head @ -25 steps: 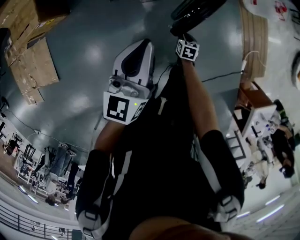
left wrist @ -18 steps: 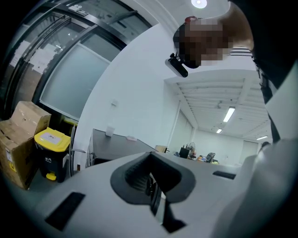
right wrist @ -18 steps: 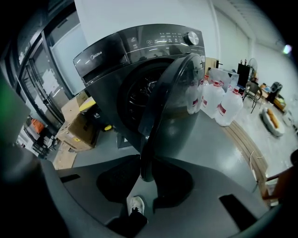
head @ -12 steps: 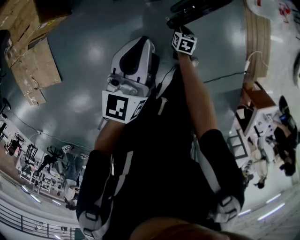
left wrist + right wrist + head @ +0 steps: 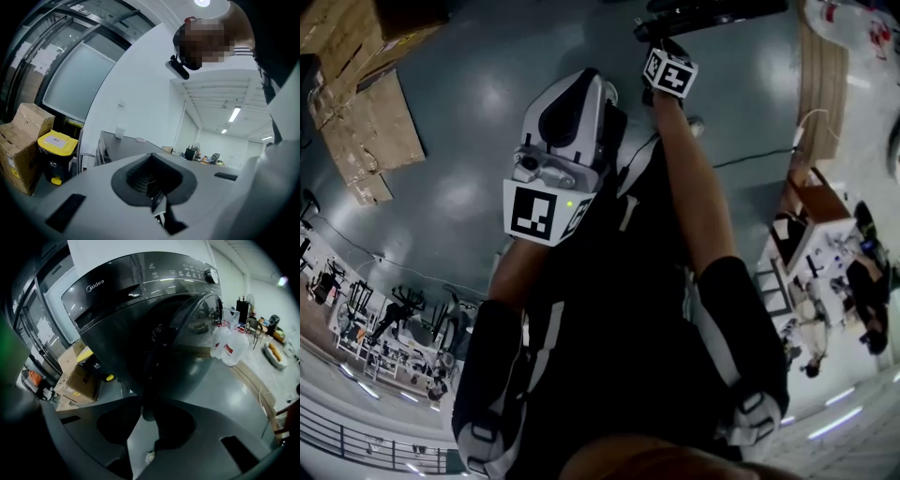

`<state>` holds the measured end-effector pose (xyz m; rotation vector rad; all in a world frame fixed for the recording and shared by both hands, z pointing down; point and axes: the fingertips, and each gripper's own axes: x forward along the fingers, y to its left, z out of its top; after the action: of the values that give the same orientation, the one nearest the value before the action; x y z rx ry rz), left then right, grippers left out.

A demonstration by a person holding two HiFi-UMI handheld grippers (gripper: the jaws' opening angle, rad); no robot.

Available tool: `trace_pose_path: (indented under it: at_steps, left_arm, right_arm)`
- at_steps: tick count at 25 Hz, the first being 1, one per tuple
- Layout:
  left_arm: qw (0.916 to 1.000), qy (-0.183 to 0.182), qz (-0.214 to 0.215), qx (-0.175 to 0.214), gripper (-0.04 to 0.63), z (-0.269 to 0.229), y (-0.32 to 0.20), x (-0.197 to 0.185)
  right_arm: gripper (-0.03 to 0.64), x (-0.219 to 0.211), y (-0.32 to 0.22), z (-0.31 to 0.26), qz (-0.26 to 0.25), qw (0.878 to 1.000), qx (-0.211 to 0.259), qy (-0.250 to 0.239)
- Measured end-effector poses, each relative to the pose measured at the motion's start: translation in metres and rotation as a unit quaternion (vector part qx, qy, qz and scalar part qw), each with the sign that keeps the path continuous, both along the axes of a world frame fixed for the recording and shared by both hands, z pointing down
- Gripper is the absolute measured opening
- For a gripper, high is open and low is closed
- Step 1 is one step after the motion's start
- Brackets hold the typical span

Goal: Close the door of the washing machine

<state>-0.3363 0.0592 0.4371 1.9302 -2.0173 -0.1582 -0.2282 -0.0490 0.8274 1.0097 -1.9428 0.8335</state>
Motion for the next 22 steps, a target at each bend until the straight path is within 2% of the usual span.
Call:
trace_pose_path:
  at_steps: [5,10,22]
  left_arm:
    - [0.9998,0.008,-0.017,0.003,0.005,0.001,-0.009,-0.02]
    - [0.9999,0.005,-0.009,-0.009,0.005,0.01,-0.008,-0.03]
    - [0.9996,0.015,-0.022,-0.012,0.005,0.015,-0.015,-0.054]
  right_arm:
    - [0.081,-0.024,-0.014,0.0,-0.002,1.0,-0.001,-0.005]
    - [0.081,-0.046,-0.026,-0.004,-0.006,1.0,-0.002,-0.009]
    - [0.081,-0.088,-0.056,-0.011,-0.02,1.0,0.013,-0.012]
